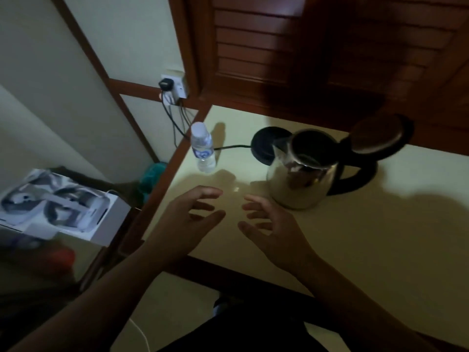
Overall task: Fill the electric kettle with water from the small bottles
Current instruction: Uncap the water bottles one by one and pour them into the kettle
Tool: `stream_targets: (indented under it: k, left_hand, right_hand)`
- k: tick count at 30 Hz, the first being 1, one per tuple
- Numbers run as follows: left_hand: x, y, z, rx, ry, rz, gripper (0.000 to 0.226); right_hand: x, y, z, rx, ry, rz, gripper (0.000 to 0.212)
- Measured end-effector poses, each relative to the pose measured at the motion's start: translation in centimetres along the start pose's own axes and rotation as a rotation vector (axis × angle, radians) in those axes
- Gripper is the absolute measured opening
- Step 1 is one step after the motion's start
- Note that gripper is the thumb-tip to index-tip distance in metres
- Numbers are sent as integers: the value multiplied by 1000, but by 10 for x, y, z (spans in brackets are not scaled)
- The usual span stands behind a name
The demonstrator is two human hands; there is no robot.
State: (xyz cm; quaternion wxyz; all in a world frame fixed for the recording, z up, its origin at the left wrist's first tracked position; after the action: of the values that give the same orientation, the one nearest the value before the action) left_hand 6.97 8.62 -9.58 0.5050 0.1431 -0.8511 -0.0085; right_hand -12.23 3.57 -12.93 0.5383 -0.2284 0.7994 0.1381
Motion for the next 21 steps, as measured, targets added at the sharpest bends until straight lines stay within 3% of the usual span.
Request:
stream_targets:
  k: [9, 15, 21]
  left_hand:
    - [-23, -50, -76, 236, 229, 46, 37]
    - [20, -86, -87, 176, -24, 285, 56]
    - [32, -96, -82, 178, -160, 427, 44]
  right_hand:
    - [-31, -88, 53, 189, -8, -68, 69]
    - [-42, -134, 73, 273, -6, -173, 73]
    - [-26, -134, 71, 322, 56, -159, 62]
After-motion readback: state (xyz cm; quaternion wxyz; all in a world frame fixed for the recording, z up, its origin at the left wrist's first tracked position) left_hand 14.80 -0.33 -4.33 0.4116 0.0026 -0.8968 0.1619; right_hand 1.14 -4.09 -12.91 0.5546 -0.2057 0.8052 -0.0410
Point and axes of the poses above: each hand's wrist, its own y-axis away from the middle knuckle, its own z-axis out of the palm, x = y × z, the point moved 8 cm from there along -y, towards the middle knuckle, and after that the axes turned 6 degrees about -z, right-handed, at the moved point
